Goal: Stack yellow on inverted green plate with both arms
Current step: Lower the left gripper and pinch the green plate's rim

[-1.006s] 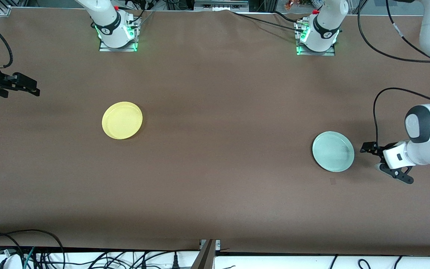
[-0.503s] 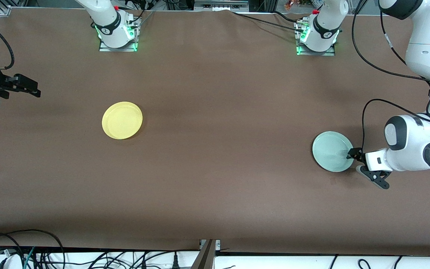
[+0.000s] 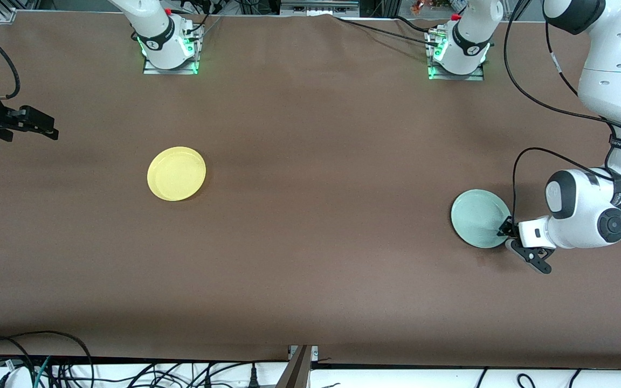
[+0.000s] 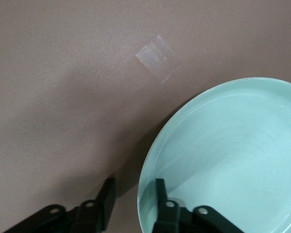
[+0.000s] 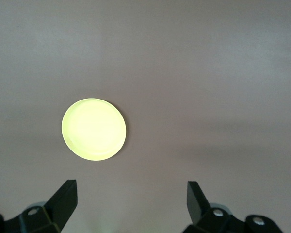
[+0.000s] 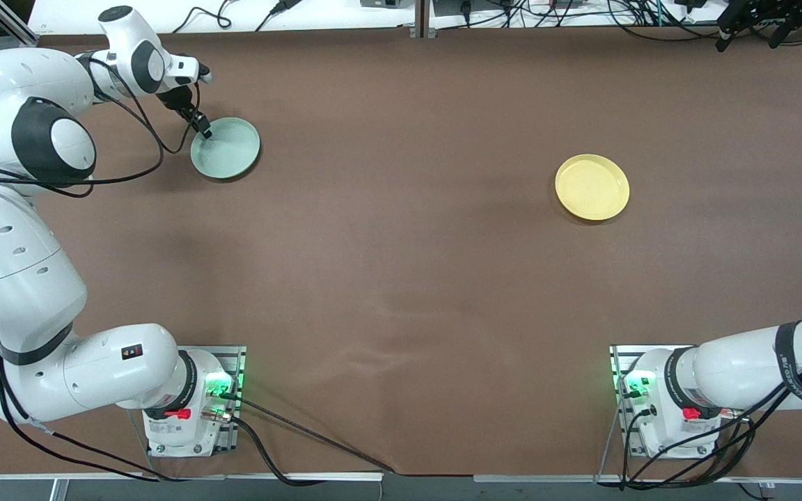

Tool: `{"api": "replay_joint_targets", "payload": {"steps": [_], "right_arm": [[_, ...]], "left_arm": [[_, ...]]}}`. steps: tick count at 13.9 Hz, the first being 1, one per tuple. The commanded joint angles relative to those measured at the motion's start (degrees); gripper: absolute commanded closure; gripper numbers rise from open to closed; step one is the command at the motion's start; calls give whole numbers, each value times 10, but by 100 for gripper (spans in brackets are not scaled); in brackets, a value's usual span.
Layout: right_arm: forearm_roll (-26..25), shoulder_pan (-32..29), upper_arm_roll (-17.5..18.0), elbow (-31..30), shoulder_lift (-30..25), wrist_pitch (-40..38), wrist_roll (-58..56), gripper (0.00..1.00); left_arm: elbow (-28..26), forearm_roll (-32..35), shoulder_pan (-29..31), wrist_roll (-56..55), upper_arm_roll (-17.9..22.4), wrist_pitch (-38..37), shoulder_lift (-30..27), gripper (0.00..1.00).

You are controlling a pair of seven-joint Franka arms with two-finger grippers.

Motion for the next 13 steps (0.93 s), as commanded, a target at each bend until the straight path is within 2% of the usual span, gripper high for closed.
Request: {"api": "replay_joint_targets", "payload": {"steps": [1,4,6,9,13], "right_arm": [[-3,2,0,-7,-6,3,9,0],[-3,3,0,-6,-8,3,9,0],[-3,3,1,-4,-11,-1,9,0],[-3,3,1,-1,-13,-3,8,0],[-4,3,5,4,-13,-3,6,0]], "left_arm": [[7,4,-1,18,1,-2,1,100],[13,4,-17,9,3,-10,-21,100],[15,4,-34,-8,3,-43,-49,100],[22,103,-93,-79,4,-77,-100,100],[65,234,-205,-215,5,-172,-107,100]]}}
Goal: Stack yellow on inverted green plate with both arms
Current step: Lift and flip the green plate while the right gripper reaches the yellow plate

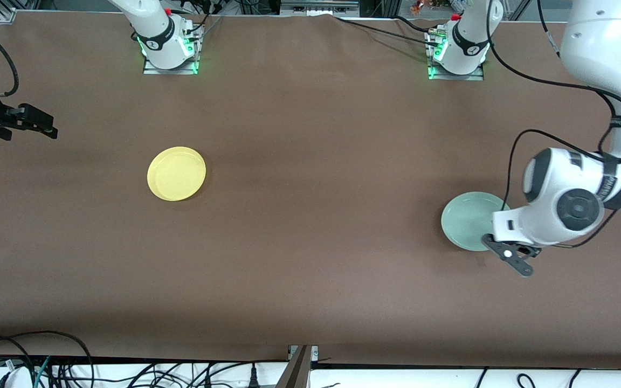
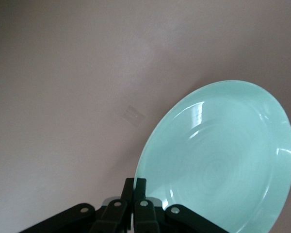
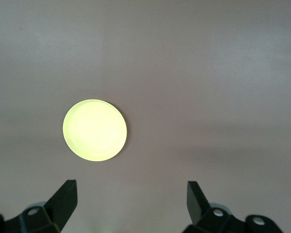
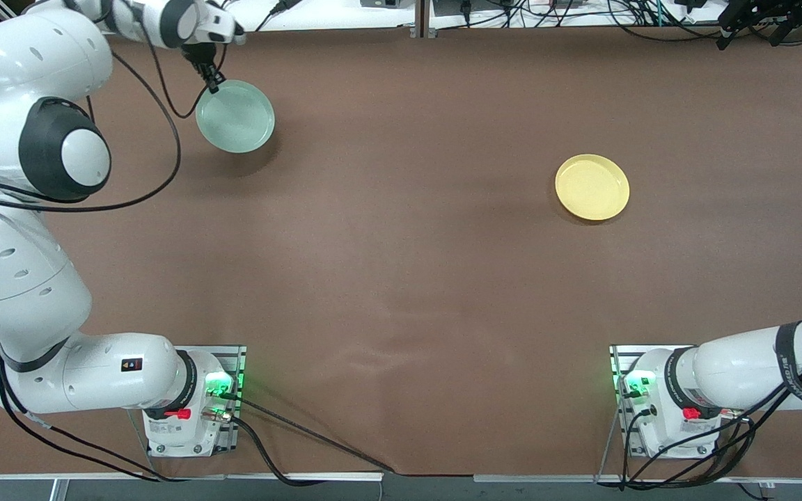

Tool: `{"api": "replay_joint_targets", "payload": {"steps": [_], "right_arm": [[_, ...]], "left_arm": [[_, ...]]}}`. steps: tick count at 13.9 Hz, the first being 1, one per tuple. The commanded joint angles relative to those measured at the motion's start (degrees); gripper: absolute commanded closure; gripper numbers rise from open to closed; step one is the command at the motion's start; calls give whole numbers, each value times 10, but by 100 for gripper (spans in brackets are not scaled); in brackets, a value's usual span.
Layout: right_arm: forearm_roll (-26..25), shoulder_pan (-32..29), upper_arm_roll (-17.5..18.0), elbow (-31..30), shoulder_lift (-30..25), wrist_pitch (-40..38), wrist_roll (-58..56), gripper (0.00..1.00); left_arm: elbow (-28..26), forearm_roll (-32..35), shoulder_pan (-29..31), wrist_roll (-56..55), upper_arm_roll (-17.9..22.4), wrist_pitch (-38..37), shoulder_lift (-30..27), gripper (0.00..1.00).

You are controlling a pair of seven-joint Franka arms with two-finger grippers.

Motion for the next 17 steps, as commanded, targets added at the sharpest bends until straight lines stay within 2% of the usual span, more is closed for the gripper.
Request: {"api": "replay_joint_targets", "payload": {"steps": [1,4,6,8,11,13,17], "right_arm": [[-4,2,4,3,-7,-3,6,0],[-3,2,5,3,-4,1,8,0],[-2,3,5,-1,0,5,9,0],[-1,6,5,-5,7,17,10,0],[7,6,7,-6,23,34,10,0],[13,6,8,-11,36,50,10,0],[21,6,7,-45,35,86,10,0]], "left_arm": [[29,87,-90,-111,10,-73,1,100],[31,167,-191,-273,11,-150,6,100],[31,196,-245,-367,13,-196,19,100],[32,251,-293,-419,13,-234,32,100],[46,292,-336,-471,16,-258,48,100],[47,365,-376,-479,17,-284,60,100],[47,396,-448,-567,34,-326,105,100]]}}
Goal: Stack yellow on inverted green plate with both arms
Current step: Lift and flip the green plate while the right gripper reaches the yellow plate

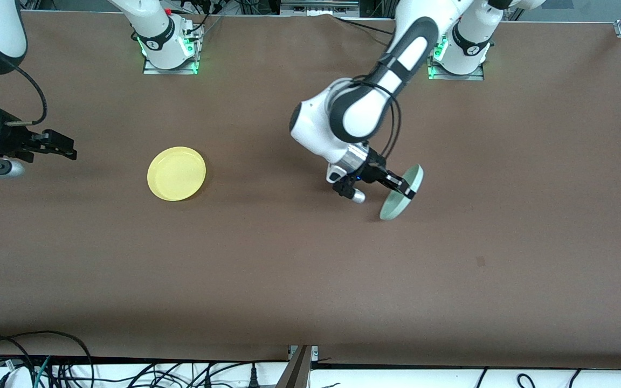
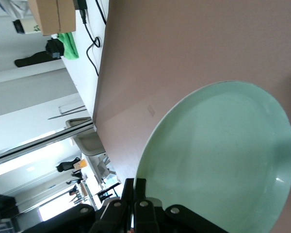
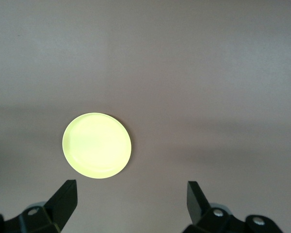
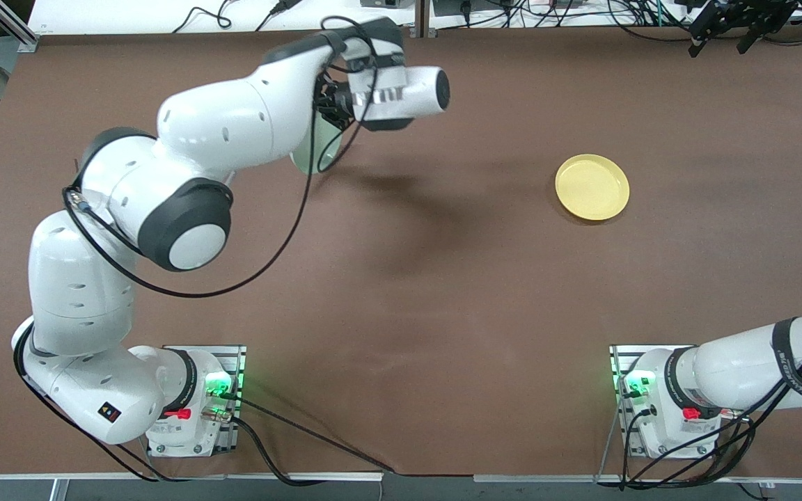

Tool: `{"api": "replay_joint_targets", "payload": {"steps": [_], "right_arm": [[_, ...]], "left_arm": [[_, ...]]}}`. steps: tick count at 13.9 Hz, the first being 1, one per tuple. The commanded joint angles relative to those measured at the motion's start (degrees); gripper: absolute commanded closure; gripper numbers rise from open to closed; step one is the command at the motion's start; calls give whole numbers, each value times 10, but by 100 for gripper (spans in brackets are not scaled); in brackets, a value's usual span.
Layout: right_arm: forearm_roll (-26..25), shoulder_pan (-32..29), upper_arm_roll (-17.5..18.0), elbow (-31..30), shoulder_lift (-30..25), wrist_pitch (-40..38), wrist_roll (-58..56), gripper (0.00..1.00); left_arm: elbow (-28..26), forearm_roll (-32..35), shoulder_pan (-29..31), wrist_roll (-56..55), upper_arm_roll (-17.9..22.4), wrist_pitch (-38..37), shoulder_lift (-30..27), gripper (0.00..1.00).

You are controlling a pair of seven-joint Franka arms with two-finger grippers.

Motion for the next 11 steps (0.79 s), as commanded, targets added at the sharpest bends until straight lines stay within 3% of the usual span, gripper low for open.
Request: {"api": "replay_joint_targets", "payload": {"steps": [1,6,8,9,10,11], "right_arm": [[10,3,-1,-28,-12,24,8,0],[10,3,-1,-141,1,182,8,0],[10,3,0,-149,37,198,7,0],[10,3,1,-149,58,198,7,0],[10,3,1,-149,74,199,7,0],[10,3,1,-149,89,198,6,0]], "left_arm": [[22,46,-53,-64,26,-32,55,100],[27,43,-83,-128,27,-51,84,100],[27,39,-93,-165,22,-47,99,100],[34,36,-94,-167,20,-36,102,64],[46,17,-94,-170,18,-29,103,1],[69,-22,-93,-168,18,-11,101,0]]}}
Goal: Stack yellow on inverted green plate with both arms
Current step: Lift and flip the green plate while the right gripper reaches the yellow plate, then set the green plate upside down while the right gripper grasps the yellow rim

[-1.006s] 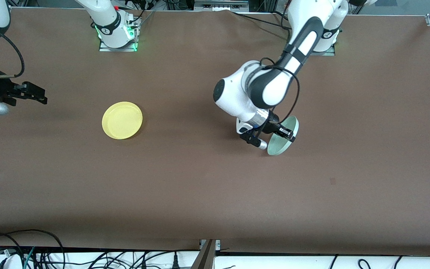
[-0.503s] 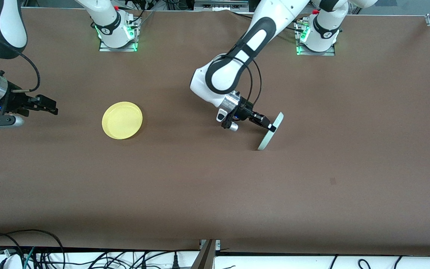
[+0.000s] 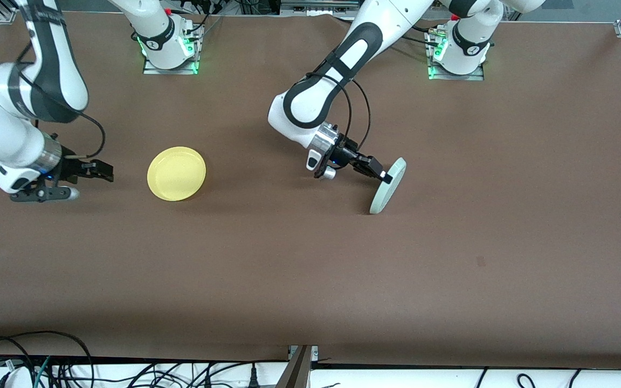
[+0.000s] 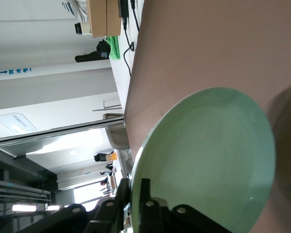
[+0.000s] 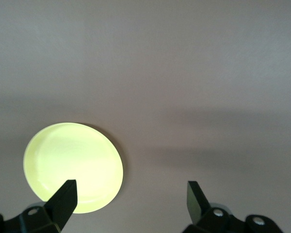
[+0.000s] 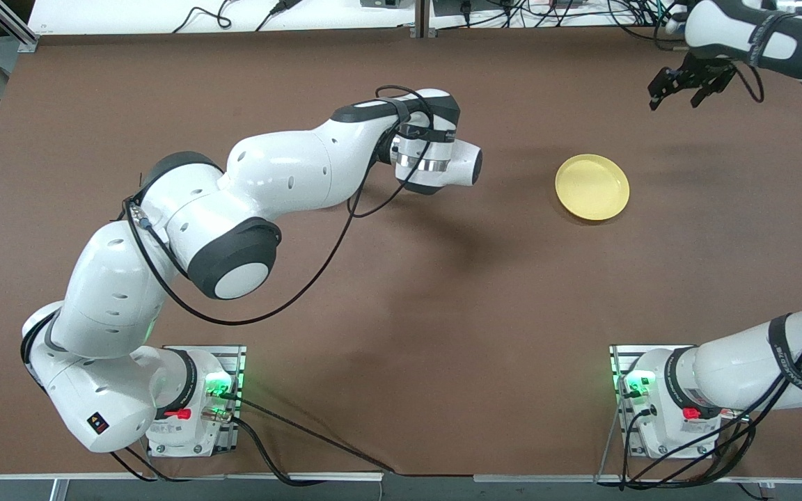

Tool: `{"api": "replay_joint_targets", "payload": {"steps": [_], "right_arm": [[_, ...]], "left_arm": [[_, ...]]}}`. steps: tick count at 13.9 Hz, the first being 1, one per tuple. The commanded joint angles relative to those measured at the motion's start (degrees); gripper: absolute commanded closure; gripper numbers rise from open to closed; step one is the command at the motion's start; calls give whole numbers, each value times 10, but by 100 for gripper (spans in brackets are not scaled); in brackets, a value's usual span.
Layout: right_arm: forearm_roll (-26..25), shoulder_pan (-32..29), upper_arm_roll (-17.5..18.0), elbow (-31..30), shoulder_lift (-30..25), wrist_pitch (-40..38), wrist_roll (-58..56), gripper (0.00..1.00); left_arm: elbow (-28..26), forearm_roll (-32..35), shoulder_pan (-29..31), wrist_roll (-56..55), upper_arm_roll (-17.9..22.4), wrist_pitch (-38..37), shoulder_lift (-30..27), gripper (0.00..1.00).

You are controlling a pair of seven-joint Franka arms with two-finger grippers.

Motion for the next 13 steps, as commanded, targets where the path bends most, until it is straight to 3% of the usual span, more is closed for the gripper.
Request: {"api": "replay_joint_targets", "payload": {"steps": [1,5,10,13], "right_arm": [[8,2,0,1,40,4,5,0],[47,2,4,-35,69,12,5,0],[48,2,17,-128,77,142,5,0],[49,2,18,-153,83,163,6,7]], "left_arm": [[72,-103,4,-13,-4,59,30,0],[119,-233,10,-24,0,157,25,0],[120,-368,85,-25,-3,297,4,0],[106,-415,109,-26,-4,395,3,0]]}}
